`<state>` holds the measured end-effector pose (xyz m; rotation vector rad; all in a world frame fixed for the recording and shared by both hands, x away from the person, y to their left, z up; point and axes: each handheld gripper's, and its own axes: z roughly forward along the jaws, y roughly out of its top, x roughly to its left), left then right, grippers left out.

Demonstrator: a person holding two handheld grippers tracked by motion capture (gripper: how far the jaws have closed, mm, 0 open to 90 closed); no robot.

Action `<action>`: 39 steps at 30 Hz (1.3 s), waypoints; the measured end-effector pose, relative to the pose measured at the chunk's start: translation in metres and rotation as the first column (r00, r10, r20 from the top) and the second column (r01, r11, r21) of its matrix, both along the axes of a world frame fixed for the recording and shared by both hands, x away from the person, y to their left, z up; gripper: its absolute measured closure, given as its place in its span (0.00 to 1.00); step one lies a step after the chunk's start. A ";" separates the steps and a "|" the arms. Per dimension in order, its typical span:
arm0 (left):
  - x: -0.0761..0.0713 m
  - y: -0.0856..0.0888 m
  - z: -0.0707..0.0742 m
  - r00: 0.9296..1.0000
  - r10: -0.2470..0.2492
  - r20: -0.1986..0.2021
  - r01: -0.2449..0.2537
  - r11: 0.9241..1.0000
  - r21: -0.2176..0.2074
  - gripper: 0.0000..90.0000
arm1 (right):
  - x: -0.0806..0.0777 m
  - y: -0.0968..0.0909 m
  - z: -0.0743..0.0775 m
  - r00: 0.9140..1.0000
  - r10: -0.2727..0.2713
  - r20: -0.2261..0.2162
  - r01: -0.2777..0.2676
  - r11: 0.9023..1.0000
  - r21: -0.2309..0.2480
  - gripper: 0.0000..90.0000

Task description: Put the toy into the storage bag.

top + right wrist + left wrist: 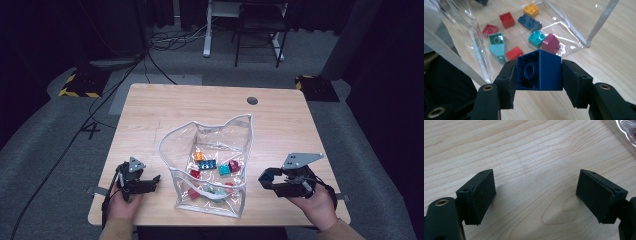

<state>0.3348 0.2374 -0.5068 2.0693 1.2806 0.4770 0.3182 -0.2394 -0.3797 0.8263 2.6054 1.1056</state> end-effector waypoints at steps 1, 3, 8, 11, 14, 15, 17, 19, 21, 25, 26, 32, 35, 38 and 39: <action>0.000 0.000 0.000 1.000 0.000 0.000 0.000 1.000 0.000 0.18 | 0.000 0.000 0.003 1.000 -0.001 0.003 0.001 1.000 0.003 0.53; 0.000 0.000 0.000 1.000 0.000 0.000 0.000 1.000 0.000 0.18 | 0.002 -0.001 0.011 1.000 0.000 0.012 0.000 1.000 0.020 0.53; 0.000 0.000 0.000 1.000 0.000 0.000 0.000 1.000 0.000 0.18 | 0.004 -0.001 0.026 1.000 0.005 0.027 -0.006 0.999 0.046 0.53; 0.000 0.000 0.000 1.000 -0.001 0.000 0.001 1.000 0.001 0.18 | 0.005 -0.001 0.037 0.999 0.006 0.043 -0.009 0.998 0.062 0.53; 0.000 0.000 0.000 1.000 0.000 0.000 0.000 1.000 0.000 0.18 | 0.007 0.000 0.047 0.998 0.007 0.056 -0.011 0.997 0.076 0.53; 0.000 0.000 0.000 1.000 -0.001 -0.002 0.001 1.000 0.000 0.18 | 0.007 0.000 0.050 0.998 0.007 0.060 -0.012 0.997 0.081 0.53; 0.000 0.000 0.000 1.000 0.000 0.000 0.000 1.000 0.000 0.18 | 0.009 0.001 0.056 0.998 0.012 0.063 -0.018 0.995 0.094 0.53; 0.000 0.000 0.000 1.000 -0.001 -0.002 0.001 1.000 0.001 0.18 | 0.009 0.003 0.062 0.998 0.013 0.069 -0.021 0.994 0.105 0.53; 0.000 0.000 0.000 1.000 -0.001 -0.002 0.001 1.000 0.001 0.18 | 0.010 0.004 0.067 0.997 0.019 0.078 -0.027 0.993 0.114 0.53; 0.000 0.000 0.000 1.000 0.000 0.000 0.000 1.000 0.001 0.18 | 0.011 0.007 0.074 0.996 0.021 0.089 -0.032 0.992 0.121 0.53; 0.000 0.000 0.000 1.000 -0.001 -0.001 0.001 1.000 0.001 0.18 | 0.012 0.009 0.079 0.995 0.023 0.093 -0.035 0.991 0.128 0.53; 0.000 0.000 0.000 1.000 -0.001 -0.002 0.001 1.000 0.001 0.18 | 0.016 0.013 0.093 0.994 0.034 0.108 -0.049 0.989 0.140 0.53; 0.000 0.000 0.000 1.000 -0.001 -0.002 0.001 1.000 0.001 0.18 | 0.022 0.015 0.103 0.994 0.040 0.107 -0.056 0.987 0.153 0.53; 0.000 0.000 0.000 1.000 -0.001 -0.001 0.001 1.000 0.001 0.18 | 0.027 0.017 0.108 0.994 0.043 0.100 -0.060 0.984 0.170 0.53; 0.000 0.000 0.000 1.000 -0.001 -0.001 0.001 1.000 0.001 0.18 | 0.029 0.017 0.109 0.994 0.049 0.096 -0.066 0.982 0.179 0.53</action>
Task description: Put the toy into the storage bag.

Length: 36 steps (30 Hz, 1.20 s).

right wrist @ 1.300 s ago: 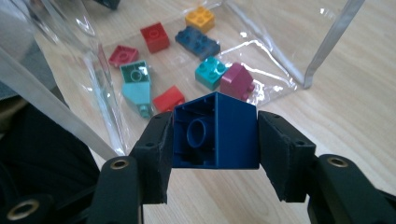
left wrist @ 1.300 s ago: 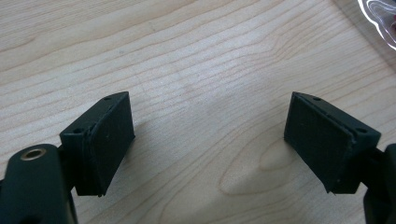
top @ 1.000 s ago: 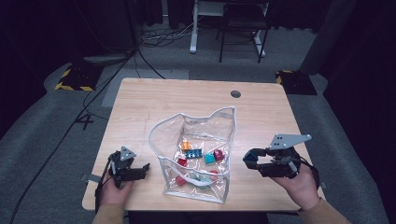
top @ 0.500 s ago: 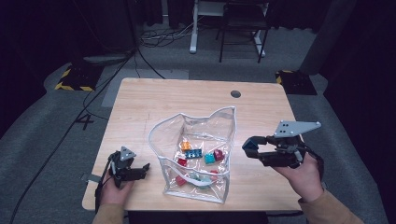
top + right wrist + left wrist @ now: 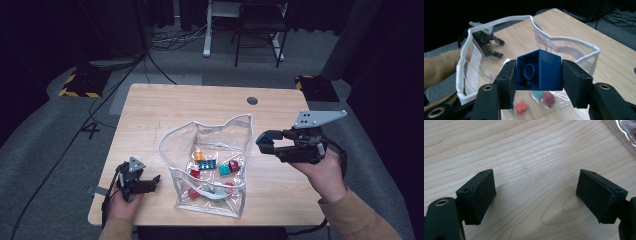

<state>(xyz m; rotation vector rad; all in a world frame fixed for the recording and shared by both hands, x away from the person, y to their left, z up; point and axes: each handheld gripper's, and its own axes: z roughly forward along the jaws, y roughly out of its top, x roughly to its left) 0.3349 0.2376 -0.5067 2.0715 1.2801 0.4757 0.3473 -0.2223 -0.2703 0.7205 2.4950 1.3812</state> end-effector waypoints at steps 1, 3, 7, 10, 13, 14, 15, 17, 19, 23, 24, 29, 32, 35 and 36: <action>0.000 0.000 0.000 1.000 0.000 0.000 0.000 1.000 0.000 0.18 | 0.000 0.000 0.000 1.000 0.000 0.000 0.000 1.000 0.000 0.53; 0.000 0.000 0.000 1.000 0.000 0.000 0.000 1.000 0.000 0.18 | 0.003 0.003 0.005 1.000 0.016 0.006 -0.016 1.000 0.022 0.53; 0.000 0.000 0.000 1.000 0.000 0.000 0.000 1.000 0.000 0.18 | 0.003 0.014 0.012 0.998 0.022 0.054 -0.022 1.000 -0.009 0.53; 0.000 0.000 0.000 1.000 0.000 0.000 0.000 1.000 0.000 0.18 | 0.007 0.023 0.014 0.998 0.040 0.047 -0.040 0.999 -0.010 0.53; 0.000 0.000 0.000 1.000 0.000 0.000 0.000 1.000 0.000 0.18 | 0.012 0.035 0.013 0.998 0.052 0.045 -0.051 0.998 -0.023 0.53; 0.000 0.000 0.000 1.000 0.000 0.000 0.000 1.000 0.000 0.18 | 0.014 0.039 0.012 0.997 0.059 0.041 -0.058 0.998 -0.027 0.53; 0.000 0.000 0.000 1.000 0.000 0.000 0.000 1.000 0.000 0.18 | 0.016 0.043 0.011 0.997 0.065 0.037 -0.064 0.998 -0.030 0.53; 0.000 0.000 0.000 1.000 0.000 0.000 0.000 1.000 0.000 0.18 | 0.019 0.052 0.009 0.997 0.075 0.033 -0.073 0.997 -0.038 0.53; 0.000 0.000 0.000 1.000 0.000 0.000 0.000 1.000 0.000 0.18 | 0.023 0.060 0.006 0.996 0.085 0.028 -0.084 0.996 -0.045 0.53; 0.000 0.000 0.000 1.000 0.000 0.000 0.000 1.000 0.000 0.18 | 0.031 0.077 -0.001 0.995 0.099 0.009 -0.098 0.993 -0.061 0.53; 0.000 0.000 0.000 1.000 0.000 0.000 0.000 1.000 0.000 0.18 | 0.033 0.081 -0.003 0.995 0.102 0.005 -0.102 0.993 -0.065 0.53; 0.000 0.000 0.000 1.000 0.000 0.000 0.000 1.000 0.000 0.18 | 0.039 0.099 -0.013 0.994 0.110 -0.013 -0.111 0.989 -0.097 0.53; 0.000 0.000 0.000 1.000 0.000 0.000 0.000 1.000 0.000 0.18 | 0.043 0.107 -0.020 0.993 0.116 -0.029 -0.119 0.986 -0.119 0.53; 0.000 0.000 0.000 1.000 0.000 0.000 0.000 1.000 0.000 0.18 | 0.043 0.115 -0.027 0.993 0.117 -0.033 -0.120 0.981 -0.150 0.53; 0.000 0.000 0.000 1.000 0.000 0.000 0.000 1.000 0.000 0.18 | 0.043 0.118 -0.030 0.992 0.121 -0.035 -0.125 0.979 -0.161 0.53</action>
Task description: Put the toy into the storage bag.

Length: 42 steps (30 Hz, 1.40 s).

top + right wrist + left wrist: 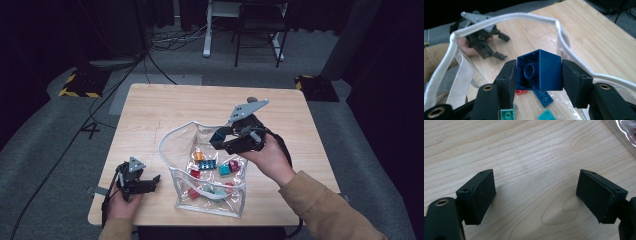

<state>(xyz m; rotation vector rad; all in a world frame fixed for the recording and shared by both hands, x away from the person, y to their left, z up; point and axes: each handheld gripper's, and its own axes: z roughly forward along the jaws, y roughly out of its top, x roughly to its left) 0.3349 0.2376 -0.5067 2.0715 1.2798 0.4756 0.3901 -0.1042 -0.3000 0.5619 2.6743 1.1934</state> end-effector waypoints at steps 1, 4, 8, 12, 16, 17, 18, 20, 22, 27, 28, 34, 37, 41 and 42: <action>0.000 0.000 0.000 1.000 0.000 0.000 0.000 1.000 0.000 0.18 | -0.001 0.003 -0.002 1.000 0.001 -0.001 -0.001 1.000 -0.010 0.53; 0.000 0.000 0.000 1.000 0.000 0.000 0.000 1.000 0.000 0.18 | -0.002 0.010 -0.008 1.000 0.018 -0.010 -0.019 0.999 -0.046 0.53; 0.000 0.000 0.000 1.000 0.000 0.000 0.000 1.000 0.000 0.18 | -0.003 0.012 -0.011 0.999 0.031 -0.025 -0.032 0.999 -0.036 0.45; 0.000 0.000 0.000 1.000 0.000 0.000 0.000 1.000 -0.002 0.18 | -0.005 0.004 -0.005 0.999 0.030 -0.028 -0.029 1.000 0.005 0.43; 0.000 0.000 0.000 1.000 0.000 0.000 0.000 1.000 -0.001 0.18 | -0.008 -0.010 0.003 1.000 0.014 -0.016 -0.013 0.999 0.049 0.42; 0.000 0.000 0.000 1.000 0.000 0.000 0.000 1.000 -0.001 0.18 | -0.009 -0.014 0.005 1.000 0.010 -0.012 -0.009 0.998 0.061 0.42; 0.000 0.000 0.000 1.000 0.000 0.000 0.000 1.000 -0.001 0.18 | -0.010 -0.017 0.006 1.000 0.004 -0.008 -0.003 0.998 0.070 0.42; 0.000 0.000 0.000 1.000 0.000 0.000 0.000 1.000 -0.001 0.18 | -0.012 -0.025 0.009 1.000 -0.008 0.002 0.008 0.996 0.085 0.42; 0.000 0.000 0.000 1.000 0.000 0.000 0.000 1.000 -0.002 0.18 | -0.013 -0.034 0.012 1.000 -0.021 0.010 0.020 0.996 0.092 0.42; 0.000 0.000 0.000 1.000 0.000 0.000 0.000 1.000 -0.001 0.18 | -0.012 -0.059 0.015 0.997 -0.074 0.021 0.071 0.992 0.101 0.42; 0.000 0.000 0.000 1.000 0.000 0.000 0.000 1.000 -0.002 0.18 | -0.011 -0.065 0.015 0.996 -0.088 0.021 0.085 0.991 0.106 0.42; 0.000 0.000 0.000 1.000 0.000 0.000 0.000 1.000 -0.001 0.18 | -0.006 -0.099 0.009 0.987 -0.160 -0.005 0.159 0.981 0.115 0.42; 0.000 0.000 0.000 1.000 0.000 0.000 0.000 1.000 0.000 0.18 | -0.004 -0.115 0.004 0.980 -0.198 -0.007 0.198 0.974 0.111 0.42; 0.000 0.000 0.000 1.000 0.000 -0.001 0.000 1.000 0.000 0.18 | -0.002 -0.136 -0.004 0.966 -0.258 -0.005 0.257 0.961 0.104 0.41; 0.000 0.000 0.000 1.000 0.000 -0.001 0.000 1.000 0.000 0.18 | -0.002 -0.141 -0.006 0.962 -0.272 0.002 0.271 0.958 0.097 0.41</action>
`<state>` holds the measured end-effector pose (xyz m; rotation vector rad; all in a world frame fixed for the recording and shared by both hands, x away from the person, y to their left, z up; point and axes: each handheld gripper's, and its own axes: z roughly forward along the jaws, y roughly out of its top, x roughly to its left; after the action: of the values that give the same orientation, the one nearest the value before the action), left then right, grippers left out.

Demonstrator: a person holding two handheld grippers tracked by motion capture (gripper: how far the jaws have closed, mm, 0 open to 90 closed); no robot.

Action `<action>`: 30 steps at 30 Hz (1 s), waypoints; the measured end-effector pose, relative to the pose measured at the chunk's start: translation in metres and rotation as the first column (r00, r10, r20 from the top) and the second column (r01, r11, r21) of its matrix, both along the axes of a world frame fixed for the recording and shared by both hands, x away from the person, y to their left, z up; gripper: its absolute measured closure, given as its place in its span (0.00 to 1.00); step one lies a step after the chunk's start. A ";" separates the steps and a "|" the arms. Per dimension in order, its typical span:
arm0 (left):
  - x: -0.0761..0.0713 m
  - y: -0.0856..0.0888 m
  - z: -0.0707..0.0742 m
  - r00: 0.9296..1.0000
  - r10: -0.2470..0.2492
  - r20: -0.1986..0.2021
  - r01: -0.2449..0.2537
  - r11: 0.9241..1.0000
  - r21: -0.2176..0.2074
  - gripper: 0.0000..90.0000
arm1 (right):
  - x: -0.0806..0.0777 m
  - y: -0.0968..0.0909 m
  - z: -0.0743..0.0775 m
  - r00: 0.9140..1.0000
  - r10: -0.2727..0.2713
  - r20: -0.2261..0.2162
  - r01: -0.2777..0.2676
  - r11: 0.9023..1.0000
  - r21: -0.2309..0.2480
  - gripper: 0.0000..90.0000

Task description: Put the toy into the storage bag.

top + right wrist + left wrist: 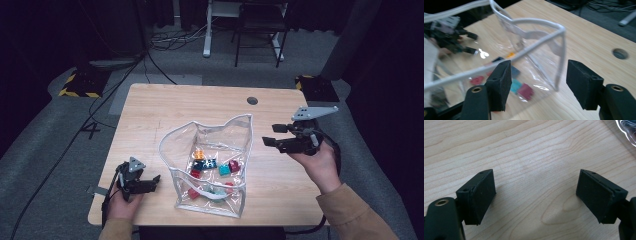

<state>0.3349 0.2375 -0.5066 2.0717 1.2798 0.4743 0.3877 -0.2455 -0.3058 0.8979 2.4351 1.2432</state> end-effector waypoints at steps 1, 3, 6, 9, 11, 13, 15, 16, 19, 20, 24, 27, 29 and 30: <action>0.000 0.000 0.000 1.000 0.000 0.000 0.000 1.000 0.000 0.18 | 0.000 -0.005 -0.002 1.000 -0.012 -0.001 0.012 1.000 -0.005 0.41; 0.000 0.000 0.000 1.000 0.000 0.000 0.000 1.000 0.000 0.18 | 0.001 -0.016 -0.005 0.999 -0.039 -0.007 0.039 0.999 -0.011 0.41; 0.000 0.000 0.000 1.000 0.000 0.001 0.000 1.000 0.000 0.18 | 0.005 -0.033 -0.012 0.997 -0.073 -0.028 0.072 0.997 -0.014 0.41; 0.000 0.000 0.000 1.000 0.000 0.000 0.000 1.000 0.000 0.18 | 0.006 -0.046 -0.022 0.993 -0.108 -0.048 0.107 0.994 -0.030 0.41; 0.000 0.000 0.000 1.000 0.000 0.000 0.000 1.000 0.000 0.18 | 0.007 -0.054 -0.028 0.990 -0.130 -0.057 0.127 0.991 -0.039 0.41; 0.000 0.000 0.000 1.000 0.000 0.001 0.000 1.000 0.000 0.18 | 0.007 -0.062 -0.033 0.986 -0.151 -0.069 0.149 0.988 -0.038 0.41; 0.000 0.000 0.000 1.000 0.000 0.000 0.000 1.000 0.001 0.18 | 0.008 -0.071 -0.038 0.982 -0.172 -0.080 0.169 0.985 -0.035 0.41; 0.000 0.000 0.000 1.000 0.000 0.001 0.000 1.000 0.000 0.18 | 0.008 -0.075 -0.041 0.980 -0.181 -0.086 0.179 0.983 -0.029 0.41; 0.000 0.000 0.000 1.000 0.000 0.001 0.000 1.000 0.000 0.18 | 0.008 -0.087 -0.049 0.972 -0.210 -0.105 0.208 0.978 -0.027 0.41; 0.000 0.000 0.000 1.000 0.001 0.001 -0.001 1.000 0.000 0.18 | 0.008 -0.091 -0.052 0.969 -0.220 -0.112 0.218 0.975 -0.031 0.41; 0.000 0.000 0.000 1.000 0.001 0.001 -0.001 1.000 0.000 0.18 | 0.008 -0.103 -0.065 0.958 -0.257 -0.125 0.252 0.966 -0.053 0.41; 0.000 0.000 0.000 1.000 0.000 0.000 0.000 1.000 0.001 0.18 | 0.006 -0.109 -0.076 0.952 -0.273 -0.139 0.268 0.962 -0.056 0.41; 0.000 0.000 0.000 1.000 0.000 0.000 0.000 1.000 0.000 0.18 | 0.005 -0.113 -0.083 0.947 -0.285 -0.148 0.279 0.958 -0.060 0.41; 0.000 0.000 0.000 1.000 0.000 0.001 0.000 1.000 0.000 0.18 | 0.004 -0.114 -0.087 0.945 -0.290 -0.148 0.284 0.957 -0.065 0.41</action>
<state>0.3349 0.2375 -0.5067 2.0714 1.2800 0.4752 0.3916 -0.3597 -0.3931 1.3274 2.3246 1.0467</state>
